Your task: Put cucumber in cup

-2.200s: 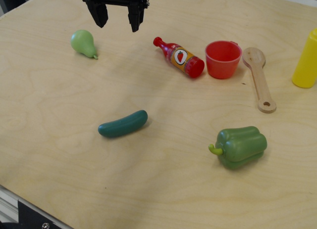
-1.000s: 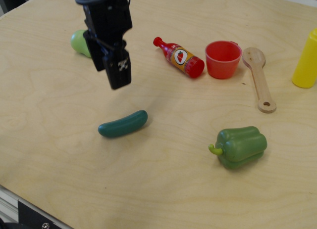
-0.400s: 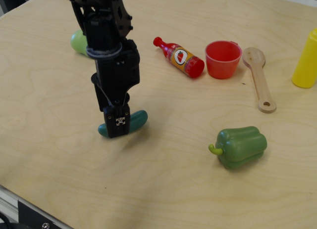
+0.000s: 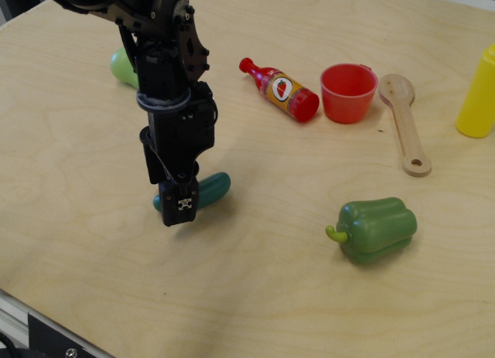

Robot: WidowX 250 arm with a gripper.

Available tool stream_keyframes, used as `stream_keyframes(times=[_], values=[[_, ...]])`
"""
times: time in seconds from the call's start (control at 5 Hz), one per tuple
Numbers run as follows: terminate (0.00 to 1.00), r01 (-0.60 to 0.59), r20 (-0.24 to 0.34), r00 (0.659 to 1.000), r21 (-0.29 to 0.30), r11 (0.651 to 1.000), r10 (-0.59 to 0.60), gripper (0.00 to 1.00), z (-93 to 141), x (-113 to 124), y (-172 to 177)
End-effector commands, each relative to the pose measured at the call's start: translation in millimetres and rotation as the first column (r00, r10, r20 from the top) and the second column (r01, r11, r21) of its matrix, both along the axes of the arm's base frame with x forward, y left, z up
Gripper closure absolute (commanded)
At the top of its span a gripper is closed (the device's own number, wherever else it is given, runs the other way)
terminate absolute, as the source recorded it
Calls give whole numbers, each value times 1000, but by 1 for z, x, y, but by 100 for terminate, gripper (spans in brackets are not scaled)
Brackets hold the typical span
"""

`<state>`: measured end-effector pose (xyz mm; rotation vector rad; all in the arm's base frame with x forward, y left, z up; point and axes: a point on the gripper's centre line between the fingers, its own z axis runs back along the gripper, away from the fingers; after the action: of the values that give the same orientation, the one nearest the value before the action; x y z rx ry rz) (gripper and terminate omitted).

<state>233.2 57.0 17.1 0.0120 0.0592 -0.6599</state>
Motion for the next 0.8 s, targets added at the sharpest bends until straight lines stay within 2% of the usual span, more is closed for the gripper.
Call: stream_keyframes(times=[0.0, 0.2, 0.4, 0.6], values=[[0, 0, 1, 1000, 14, 1000, 0, 0, -9, 8, 11], [0, -4, 2, 1000, 19, 1000, 4, 100, -8, 9, 11], [0, 1, 11, 1000, 52, 999, -1, 100, 3, 7, 10], [0, -32, 40, 999, 95, 995, 28, 100, 24, 8, 9]])
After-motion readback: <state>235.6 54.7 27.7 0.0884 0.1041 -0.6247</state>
